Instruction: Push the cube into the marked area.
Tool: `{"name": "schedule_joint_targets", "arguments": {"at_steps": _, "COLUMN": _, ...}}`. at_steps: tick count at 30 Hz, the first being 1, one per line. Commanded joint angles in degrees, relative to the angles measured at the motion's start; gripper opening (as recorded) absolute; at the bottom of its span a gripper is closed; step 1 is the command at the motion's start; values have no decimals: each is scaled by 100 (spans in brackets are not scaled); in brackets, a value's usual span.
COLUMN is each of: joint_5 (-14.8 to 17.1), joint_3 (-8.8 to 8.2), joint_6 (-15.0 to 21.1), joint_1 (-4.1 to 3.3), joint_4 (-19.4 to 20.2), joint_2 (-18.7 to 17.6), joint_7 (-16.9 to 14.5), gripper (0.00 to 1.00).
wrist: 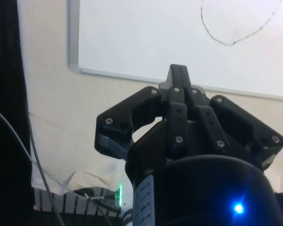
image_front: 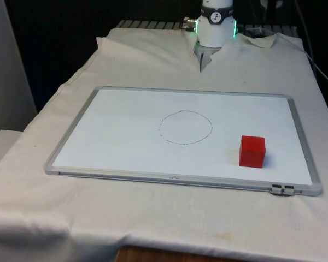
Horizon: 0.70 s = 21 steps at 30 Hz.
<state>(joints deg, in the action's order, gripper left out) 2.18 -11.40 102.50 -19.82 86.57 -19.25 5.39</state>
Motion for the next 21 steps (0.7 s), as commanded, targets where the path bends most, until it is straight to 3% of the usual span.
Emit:
{"name": "schedule_joint_targets", "arguments": {"at_steps": 1, "joint_5": 17, "joint_3": 17, "joint_6": -52, "joint_1": -11, "joint_4": -132, "joint_2": -115, "joint_7": 46, "gripper": 0}}
{"name": "schedule_joint_targets", "arguments": {"at_steps": 21, "joint_5": 23, "joint_3": 246, "joint_6": 367, "joint_1": -29, "joint_4": -1209, "joint_2": -1197, "joint_7": 281, "gripper": 0}}
